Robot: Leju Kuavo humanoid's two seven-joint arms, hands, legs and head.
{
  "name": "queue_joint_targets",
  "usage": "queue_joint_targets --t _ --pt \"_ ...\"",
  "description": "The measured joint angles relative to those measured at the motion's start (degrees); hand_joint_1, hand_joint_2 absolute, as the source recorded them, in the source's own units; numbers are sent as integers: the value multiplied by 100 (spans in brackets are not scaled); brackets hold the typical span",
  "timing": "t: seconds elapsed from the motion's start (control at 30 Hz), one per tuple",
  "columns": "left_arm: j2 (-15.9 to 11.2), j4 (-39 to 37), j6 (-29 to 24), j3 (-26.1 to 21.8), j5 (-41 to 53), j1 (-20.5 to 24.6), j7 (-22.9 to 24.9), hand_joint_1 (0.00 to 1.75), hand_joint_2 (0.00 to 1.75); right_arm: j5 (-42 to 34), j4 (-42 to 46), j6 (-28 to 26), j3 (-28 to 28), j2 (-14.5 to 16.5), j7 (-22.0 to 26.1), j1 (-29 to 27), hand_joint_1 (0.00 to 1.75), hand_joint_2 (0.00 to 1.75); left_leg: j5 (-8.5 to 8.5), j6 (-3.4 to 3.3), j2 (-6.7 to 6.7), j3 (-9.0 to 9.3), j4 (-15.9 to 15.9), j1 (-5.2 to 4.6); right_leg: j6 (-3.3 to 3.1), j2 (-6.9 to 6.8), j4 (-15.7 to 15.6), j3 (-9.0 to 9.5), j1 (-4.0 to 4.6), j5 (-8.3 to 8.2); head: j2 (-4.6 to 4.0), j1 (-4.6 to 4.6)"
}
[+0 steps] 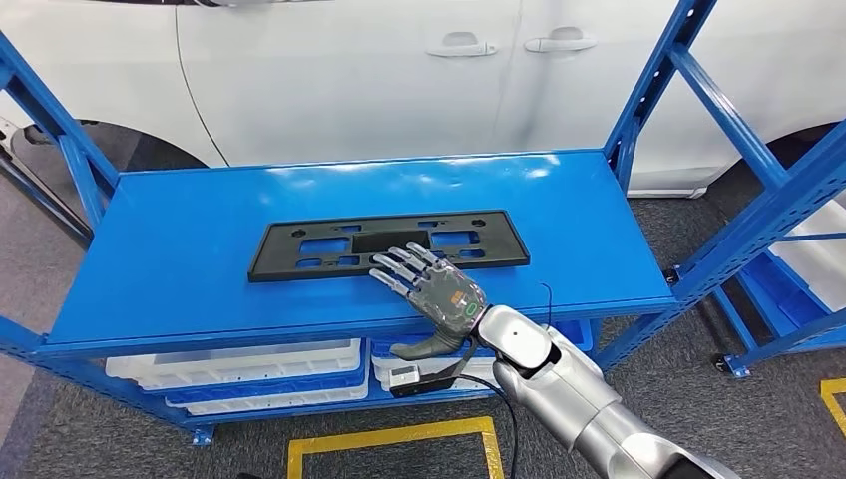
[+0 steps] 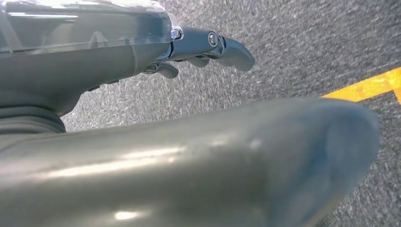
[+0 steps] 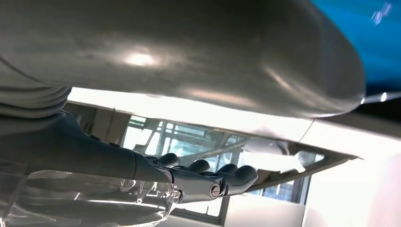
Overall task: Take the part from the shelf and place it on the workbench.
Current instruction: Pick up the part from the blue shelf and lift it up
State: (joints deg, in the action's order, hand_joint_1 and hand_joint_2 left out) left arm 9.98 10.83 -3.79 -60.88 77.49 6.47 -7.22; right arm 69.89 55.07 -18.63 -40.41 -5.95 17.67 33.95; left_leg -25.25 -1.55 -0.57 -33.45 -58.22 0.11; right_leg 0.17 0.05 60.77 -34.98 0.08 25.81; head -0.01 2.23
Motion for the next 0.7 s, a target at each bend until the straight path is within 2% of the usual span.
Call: queue_joint_targets --t 0.03,0.1,0.17,0.23,0.3,0.33,0.37,0.4,0.47,0.5,0.53,0.63,0.67,0.7 --pt "9 -1 -3 0 -1 5 -1 0 0 -2 -77 2 -15 57 -15 75 0 0 1 18 7 -8 2 -1 -36 -4 -209 88 23 -51 -1 0" --pt "21 -1 -8 1 -2 14 -3 0 0 -14 -255 4 -48 164 -42 200 0 0 10 71 20 -19 16 8 -58 -9 -306 108 49 -61 0 0" --pt "25 -1 -13 1 -3 12 -3 0 0 -32 -434 -2 -74 246 -68 294 0 0 -36 129 25 -36 -28 8 -83 -19 -385 145 12 -103 0 1" --pt "24 -1 -19 1 -5 11 -3 0 0 -54 -603 -11 -92 334 -88 393 0 87 -282 186 25 -204 -419 13 -114 -32 -461 184 -31 -143 -1 2" --pt "23 -1 -21 1 -10 8 -3 0 0 -87 -802 -26 -107 415 -110 480 0 175 -623 238 25 -545 -1156 36 -130 -35 -463 188 -27 -146 -1 2" --pt "23 -1 -21 1 -14 3 -3 0 0 -105 -906 -37 -112 442 -123 502 0 175 -706 258 26 -690 -1447 49 -129 -37 -456 188 -27 -142 -1 2" --pt "22 -1 -21 0 -17 -5 -2 0 0 -119 -1008 -50 -115 462 -133 516 0 175 -680 275 27 -748 -1547 62 -123 -37 -445 188 -29 -135 -1 2" --pt "19 -1 -21 -1 -19 -11 -2 0 0 -127 -1097 -63 -116 480 -142 530 0 175 -545 288 28 -696 -1416 75 -113 -36 -427 188 -34 -124 -1 2" --pt "10 -1 -22 -1 -20 -12 -1 0 0 -137 -1256 -85 -119 516 -160 578 0 175 -163 301 34 -346 -679 101 -71 -28 -364 183 -47 -80 -2 2" --pt "8 -1 -23 -1 -20 -6 -2 0 0 -140 -1320 -91 -119 532 -169 616 0 175 -43 285 31 -185 -344 104 -42 -20 -320 171 -41 -55 -1 2" --pt "7 -1 -22 0 -19 0 -2 0 0 -145 -1382 -95 -120 546 -179 654 0 175 8 256 27 -90 -139 102 -11 -14 -289 154 -33 -40 -1 1" --pt "7 -1 -24 -2 -19 -6 0 0 0 -160 -1538 -97 -120 568 -193 737 0 44 16 132 11 -82 -71 82 73 -6 -270 120 -20 -43 -1 -1" --pt "7 -2 -26 -3 -19 -7 -1 0 0 -165 -1584 -96 -120 572 -196 756 0 44 29 99 11 -85 -63 83 101 -7 -240 106 -29 -11 -1 -1" --pt "8 -2 -27 -3 -20 -4 -1 0 0 -172 -1628 -95 -120 574 -200 777 0 87 42 66 12 -88 -54 89 130 -7 -120 53 -37 77 -1 -2"
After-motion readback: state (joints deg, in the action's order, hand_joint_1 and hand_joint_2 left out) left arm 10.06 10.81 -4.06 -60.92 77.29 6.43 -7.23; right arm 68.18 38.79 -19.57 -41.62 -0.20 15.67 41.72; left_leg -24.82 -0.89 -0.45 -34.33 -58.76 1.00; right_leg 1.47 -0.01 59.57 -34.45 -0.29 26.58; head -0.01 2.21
